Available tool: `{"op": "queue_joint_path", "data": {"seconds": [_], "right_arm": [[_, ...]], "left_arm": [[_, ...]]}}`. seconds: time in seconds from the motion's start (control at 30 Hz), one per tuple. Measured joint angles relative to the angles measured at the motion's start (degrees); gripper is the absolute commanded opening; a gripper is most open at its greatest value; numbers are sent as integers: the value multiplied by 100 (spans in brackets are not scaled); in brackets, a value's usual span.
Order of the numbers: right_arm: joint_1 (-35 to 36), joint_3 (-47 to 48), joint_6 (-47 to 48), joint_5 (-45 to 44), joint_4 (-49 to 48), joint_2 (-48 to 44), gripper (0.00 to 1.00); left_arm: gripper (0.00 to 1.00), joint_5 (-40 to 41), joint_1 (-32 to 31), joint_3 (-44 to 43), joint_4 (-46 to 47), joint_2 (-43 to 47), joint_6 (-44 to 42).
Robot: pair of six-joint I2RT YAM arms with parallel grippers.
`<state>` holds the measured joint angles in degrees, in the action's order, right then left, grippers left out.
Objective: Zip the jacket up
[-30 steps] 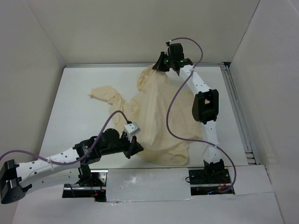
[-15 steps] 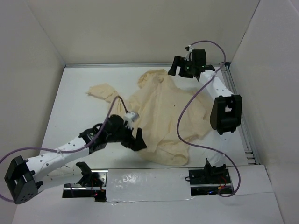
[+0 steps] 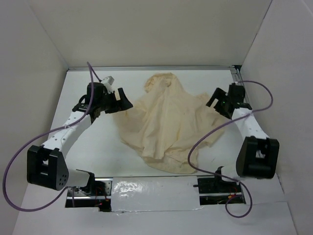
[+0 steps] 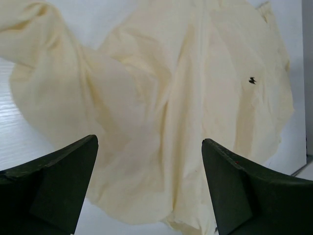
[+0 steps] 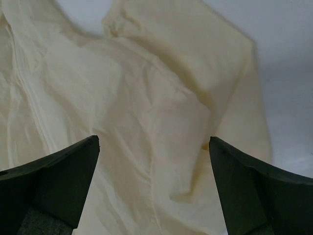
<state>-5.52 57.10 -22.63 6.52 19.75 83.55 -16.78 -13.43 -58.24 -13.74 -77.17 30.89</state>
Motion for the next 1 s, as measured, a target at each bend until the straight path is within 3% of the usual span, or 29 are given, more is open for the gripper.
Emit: {"op": "queue_joint_path", "data": {"seconds": [0.1,0.23,0.33,0.4,0.57,0.7,0.93,1.0], "right_arm": [[-439,-361,-310,-184,9,-826,100],[-514,-420,-426,-568,-4,-1631,100],[-511,-444,-269,-654,-48,-1825,100],[-507,-393,-24,-505,-44,-1661,100],[-315,446,662,-98,157,-238,100],[81,1543,1303,-404,330,1211,100],[483,2935,2223,-817,855,2817,100],[570,3191,2465,-833,957,3117,100]], "left_arm": [[99,-7,413,17,4,98,-59],[99,-223,953,389,133,704,-122],[99,-595,1198,404,339,870,-450],[99,-1051,1132,-4,286,455,-874],[99,-1788,564,-1904,238,-1784,-1919],[99,-1982,380,-3757,-184,-3694,-2498],[96,-1735,122,-4232,-988,-4846,-3209],[76,-1600,9,-4216,-1062,-4955,-3215]]}}
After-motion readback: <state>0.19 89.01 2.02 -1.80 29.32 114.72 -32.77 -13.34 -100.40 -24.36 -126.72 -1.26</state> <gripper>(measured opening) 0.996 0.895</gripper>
